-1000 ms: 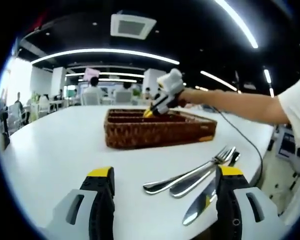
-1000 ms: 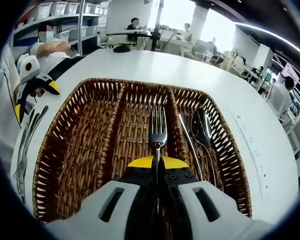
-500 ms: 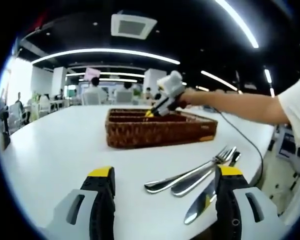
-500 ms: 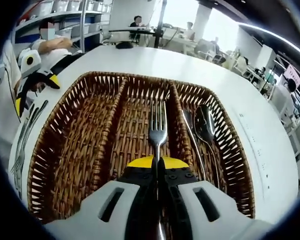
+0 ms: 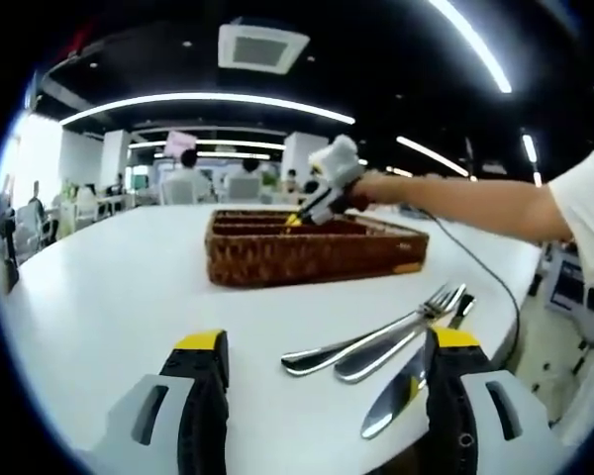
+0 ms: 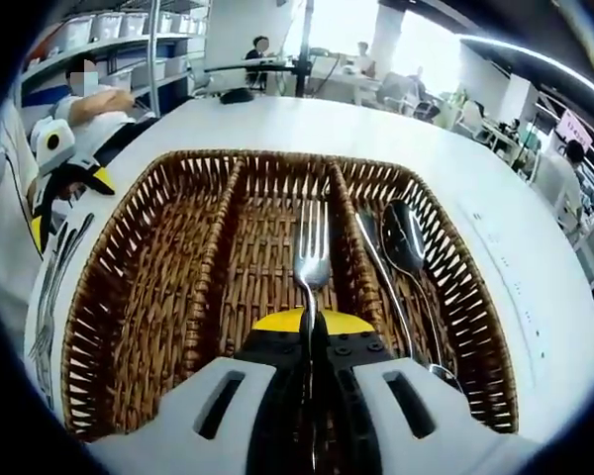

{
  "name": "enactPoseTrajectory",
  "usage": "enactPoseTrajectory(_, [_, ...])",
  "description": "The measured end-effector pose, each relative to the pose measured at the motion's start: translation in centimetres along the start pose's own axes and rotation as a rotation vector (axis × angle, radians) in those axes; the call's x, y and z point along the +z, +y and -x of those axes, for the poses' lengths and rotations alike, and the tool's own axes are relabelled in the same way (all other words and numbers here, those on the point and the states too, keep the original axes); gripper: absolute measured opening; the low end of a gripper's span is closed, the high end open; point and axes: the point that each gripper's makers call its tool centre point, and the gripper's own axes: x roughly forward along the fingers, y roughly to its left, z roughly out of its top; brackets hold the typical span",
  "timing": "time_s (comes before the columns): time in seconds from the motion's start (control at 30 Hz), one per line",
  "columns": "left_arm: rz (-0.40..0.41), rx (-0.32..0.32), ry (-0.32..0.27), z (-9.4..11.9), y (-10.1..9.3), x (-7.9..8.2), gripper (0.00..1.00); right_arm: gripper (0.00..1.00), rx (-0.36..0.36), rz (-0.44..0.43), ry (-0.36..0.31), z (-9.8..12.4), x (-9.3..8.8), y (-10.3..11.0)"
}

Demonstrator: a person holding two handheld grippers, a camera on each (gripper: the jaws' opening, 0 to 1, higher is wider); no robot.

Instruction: Arrange the knives, forks, and spoons in their matching storage slots by inserting each utensil handle-first until every utensil is classified and aligned in the correct compartment

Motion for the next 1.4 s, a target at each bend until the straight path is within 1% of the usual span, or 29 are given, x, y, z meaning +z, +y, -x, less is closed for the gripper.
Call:
enactPoseTrajectory(0.03, [-0.003, 0.004, -0.013, 0.1, 0.0, 0.3, 0.81, 0.04, -0.001, 0.001, -0.001, 0.0, 0.0, 0.0])
enactPoseTrajectory(0.2, [0.017, -0.002, -0.031, 0.1, 0.0, 0.7, 0.8, 0.05, -0.012, 0.022, -0.001, 0.0, 0.0, -0.1])
enactPoseTrajectory(0.23, [0.016, -0.003, -0.031, 0.1, -0.1, 0.7, 0.8, 0.05, -0.014, 0.025, 0.0, 0.1, 0.0, -0.1])
enactPoseTrajectory(0.27, [0.014, -0.004, -0.028, 0.2, -0.1, 0.7, 0.8, 0.05, -0.024, 0.055, 0.001, 0.1, 0.0, 0.0])
enactPoseTrajectory(0.43, [0.018, -0.003, -0.029, 0.3, -0.2, 0.6, 0.8, 0.06, -0.044, 0.09, 0.001, 0.1, 0.1, 0.0])
enactPoseTrajectory(0.63, [0.023, 0.0, -0.035, 0.7, -0.2, 0.6, 0.81, 0.06, -0.066, 0.145, 0.025, 0.1, 0.1, -0.1])
enactPoseTrajectory(0.8, [0.021, 0.006, -0.041, 1.0, -0.2, 0.8, 0.8, 0.08, -0.08, 0.136, 0.046, 0.2, 0.1, -0.2])
enactPoseTrajectory(0.83, [0.012, 0.013, -0.051, 1.2, -0.1, 1.1, 0.79, 0.08, -0.087, 0.132, 0.05, 0.2, 0.0, -0.3])
enactPoseTrajectory(0.97, [0.017, 0.016, -0.056, 1.4, -0.1, 1.3, 0.8, 0.09, -0.099, 0.152, 0.073, 0.5, -0.2, -0.3])
enactPoseTrajectory(1.03, [0.017, 0.019, -0.055, 1.5, -0.1, 1.3, 0.8, 0.1, -0.103, 0.162, 0.073, 0.7, -0.2, -0.3])
enactPoseTrajectory(1.07, [0.015, 0.02, -0.054, 1.6, -0.2, 1.3, 0.8, 0.14, -0.098, 0.163, 0.069, 0.8, -0.1, -0.2])
enactPoseTrajectory(1.1, [0.014, 0.022, -0.055, 1.6, -0.2, 1.3, 0.81, 0.15, -0.088, 0.157, 0.066, 0.8, -0.1, 0.0])
enactPoseTrajectory(1.13, [0.015, 0.022, -0.058, 1.7, -0.3, 1.3, 0.81, 0.16, -0.098, 0.141, 0.058, 0.9, 0.1, -0.1])
enactPoseTrajectory(1.3, [0.019, 0.02, -0.063, 1.9, -0.7, 1.4, 0.81, 0.23, -0.11, 0.153, 0.052, 1.5, 0.6, 0.1])
enactPoseTrajectory(1.33, [0.018, 0.019, -0.063, 2.0, -0.8, 1.5, 0.81, 0.24, -0.122, 0.164, 0.046, 1.7, 0.8, 0.0])
enactPoseTrajectory(1.4, [0.016, 0.017, -0.064, 2.2, -0.9, 1.6, 0.81, 0.25, -0.123, 0.163, 0.045, 1.9, 0.8, 0.1])
